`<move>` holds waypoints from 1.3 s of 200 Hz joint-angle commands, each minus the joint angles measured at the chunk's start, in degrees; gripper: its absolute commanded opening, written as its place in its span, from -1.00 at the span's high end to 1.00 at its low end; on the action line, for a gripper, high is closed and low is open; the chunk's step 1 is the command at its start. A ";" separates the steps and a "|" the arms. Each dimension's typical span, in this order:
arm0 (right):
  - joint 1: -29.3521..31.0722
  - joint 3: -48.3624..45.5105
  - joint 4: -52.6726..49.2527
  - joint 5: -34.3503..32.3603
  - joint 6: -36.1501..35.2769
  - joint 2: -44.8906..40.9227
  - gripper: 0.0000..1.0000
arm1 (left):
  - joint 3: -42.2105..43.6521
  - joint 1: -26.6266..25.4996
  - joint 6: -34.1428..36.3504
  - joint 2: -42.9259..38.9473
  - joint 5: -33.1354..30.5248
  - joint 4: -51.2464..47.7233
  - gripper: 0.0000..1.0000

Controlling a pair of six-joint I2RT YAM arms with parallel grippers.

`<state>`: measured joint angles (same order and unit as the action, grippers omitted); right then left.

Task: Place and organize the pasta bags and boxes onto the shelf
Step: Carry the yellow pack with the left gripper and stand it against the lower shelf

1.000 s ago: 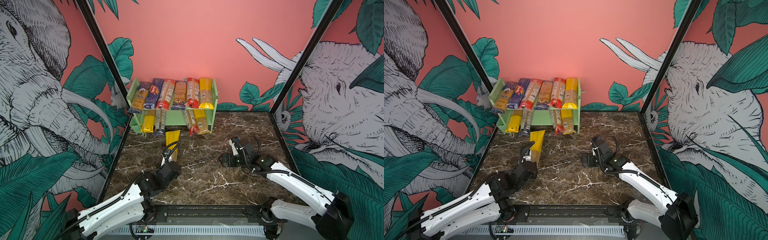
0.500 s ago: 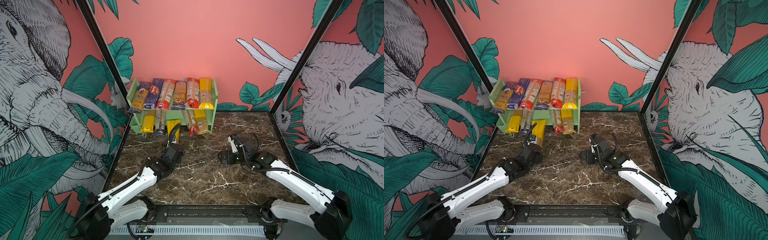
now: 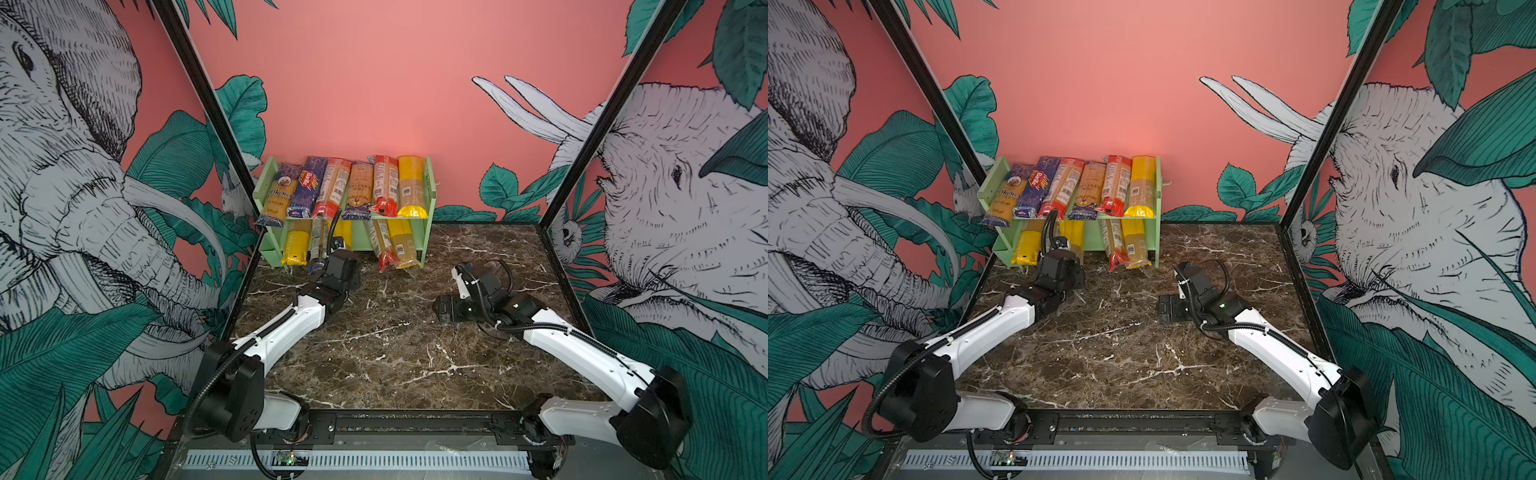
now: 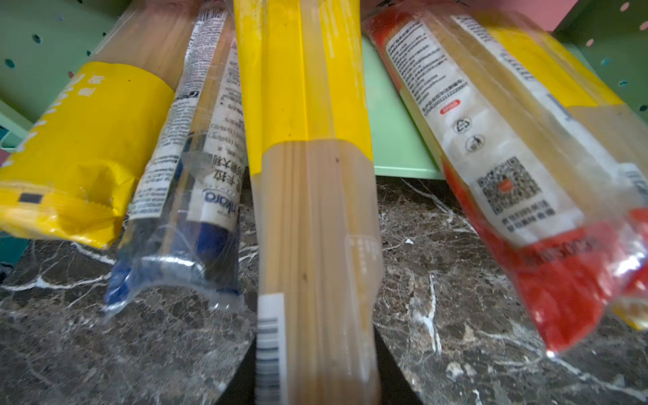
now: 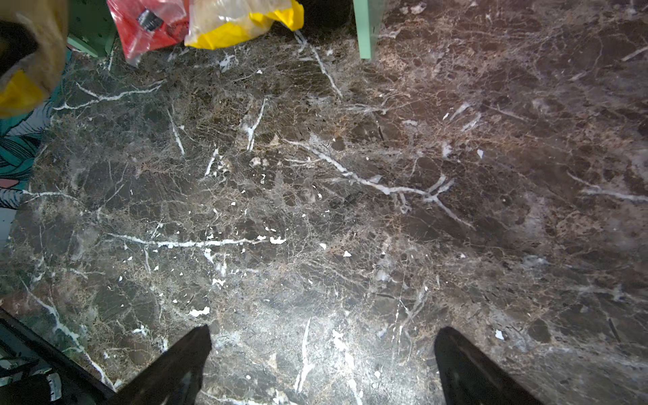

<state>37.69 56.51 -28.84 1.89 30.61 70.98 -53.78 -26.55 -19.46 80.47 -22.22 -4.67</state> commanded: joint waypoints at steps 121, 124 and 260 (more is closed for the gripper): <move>-2.93 6.13 -2.58 -0.88 -1.96 4.22 -0.98 | -19.34 4.57 2.69 13.92 4.32 10.67 1.00; -2.97 6.16 -2.69 -0.89 -1.91 4.23 -0.98 | -19.47 4.63 2.72 14.04 4.37 10.80 1.00; -4.21 6.60 -5.61 -1.80 -2.05 1.80 -0.97 | -13.90 5.65 -0.37 12.06 6.28 10.34 -0.68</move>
<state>33.71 61.89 -33.98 0.89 28.88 74.28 -68.88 -21.89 -18.55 98.17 -15.79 -0.25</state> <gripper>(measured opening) 0.988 0.839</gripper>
